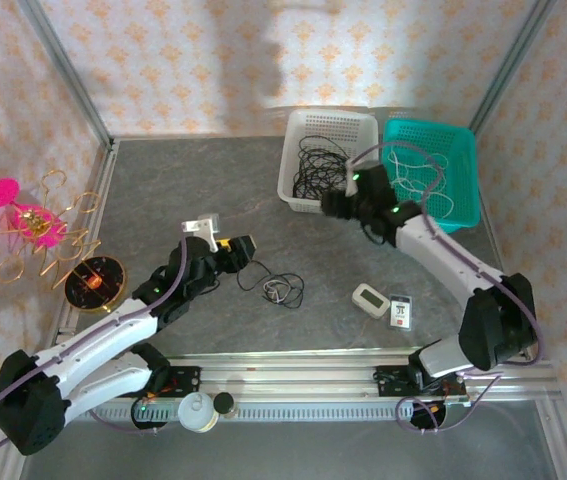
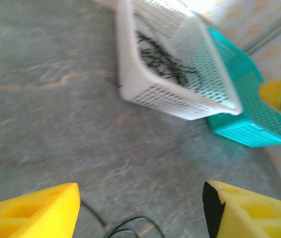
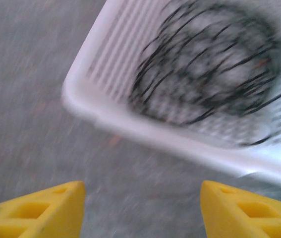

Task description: Untangle the cables

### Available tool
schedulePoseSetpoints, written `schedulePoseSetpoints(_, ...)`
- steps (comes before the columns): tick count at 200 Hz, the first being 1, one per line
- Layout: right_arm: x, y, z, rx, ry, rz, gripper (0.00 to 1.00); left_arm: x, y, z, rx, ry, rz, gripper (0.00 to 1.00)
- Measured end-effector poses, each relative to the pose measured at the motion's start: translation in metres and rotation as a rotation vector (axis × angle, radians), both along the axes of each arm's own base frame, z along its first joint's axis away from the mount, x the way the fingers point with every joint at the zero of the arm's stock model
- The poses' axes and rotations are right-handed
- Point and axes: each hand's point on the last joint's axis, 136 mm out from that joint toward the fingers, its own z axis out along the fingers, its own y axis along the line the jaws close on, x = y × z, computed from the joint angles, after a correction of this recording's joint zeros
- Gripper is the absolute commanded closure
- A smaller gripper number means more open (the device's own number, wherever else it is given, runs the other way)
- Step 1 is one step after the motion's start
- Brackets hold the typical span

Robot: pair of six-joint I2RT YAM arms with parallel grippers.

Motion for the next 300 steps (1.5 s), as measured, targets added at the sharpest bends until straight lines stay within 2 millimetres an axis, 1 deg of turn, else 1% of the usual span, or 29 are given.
schedulePoseSetpoints(11,-0.024,0.019,-0.027,-0.017,0.044,0.087,0.40,-0.002,0.006,-0.015,-0.015,0.054,0.046,0.36)
schedulePoseSetpoints(24,-0.044,0.029,-0.052,-0.032,0.095,0.146,0.43,-0.006,0.011,-0.034,-0.046,0.124,0.092,0.40)
schedulePoseSetpoints(36,-0.051,0.030,-0.069,-0.042,0.128,0.157,0.44,-0.012,0.016,-0.053,-0.074,0.193,0.142,0.41)
schedulePoseSetpoints(47,-0.051,0.029,-0.077,-0.046,0.141,0.151,0.44,-0.018,0.019,-0.069,-0.101,0.253,0.184,0.39)
schedulePoseSetpoints(63,-0.045,0.031,-0.077,-0.039,0.123,0.145,0.44,-0.028,0.020,-0.085,-0.137,0.324,0.239,0.39)
schedulePoseSetpoints(87,-0.037,0.033,-0.070,-0.030,0.082,0.135,0.44,-0.035,0.016,-0.091,-0.207,0.380,0.295,0.38)
schedulePoseSetpoints(102,-0.034,0.032,-0.069,-0.029,0.061,0.126,0.43,-0.039,0.016,-0.101,-0.233,0.433,0.336,0.37)
schedulePoseSetpoints(130,-0.037,0.026,-0.080,-0.051,0.056,0.119,0.42,-0.054,0.007,-0.123,-0.244,0.556,0.384,0.37)
schedulePoseSetpoints(144,-0.040,0.023,-0.087,-0.064,0.063,0.117,0.41,-0.059,-0.001,-0.130,-0.247,0.608,0.392,0.37)
schedulePoseSetpoints(161,-0.042,0.020,-0.091,-0.071,0.064,0.116,0.41,-0.057,-0.012,-0.131,-0.261,0.646,0.399,0.37)
schedulePoseSetpoints(183,-0.042,0.019,-0.090,-0.068,0.055,0.114,0.41,-0.050,-0.025,-0.129,-0.305,0.667,0.414,0.39)
schedulePoseSetpoints(226,-0.041,0.020,-0.079,-0.048,0.019,0.114,0.41,-0.049,-0.032,-0.145,-0.370,0.727,0.475,0.43)
schedulePoseSetpoints(235,-0.041,0.020,-0.076,-0.043,0.011,0.114,0.41,-0.048,-0.033,-0.146,-0.383,0.730,0.485,0.47)
schedulePoseSetpoints(240,-0.041,0.020,-0.075,-0.041,0.007,0.114,0.41,-0.047,-0.033,-0.145,-0.396,0.729,0.493,0.52)
schedulePoseSetpoints(258,-0.041,0.020,-0.072,-0.036,0.000,0.114,0.41,-0.046,-0.032,-0.148,-0.413,0.736,0.522,0.77)
schedulePoseSetpoints(270,-0.042,0.020,-0.072,-0.035,-0.002,0.113,0.41,-0.042,-0.033,-0.150,-0.420,0.721,0.531,0.90)
schedulePoseSetpoints(287,-0.044,0.019,-0.073,-0.035,0.002,0.116,0.41,-0.035,-0.030,-0.146,-0.424,0.680,0.542,0.96)
schedulePoseSetpoints(300,-0.045,0.019,-0.073,-0.030,0.002,0.120,0.41,-0.029,-0.027,-0.137,-0.417,0.624,0.536,0.99)
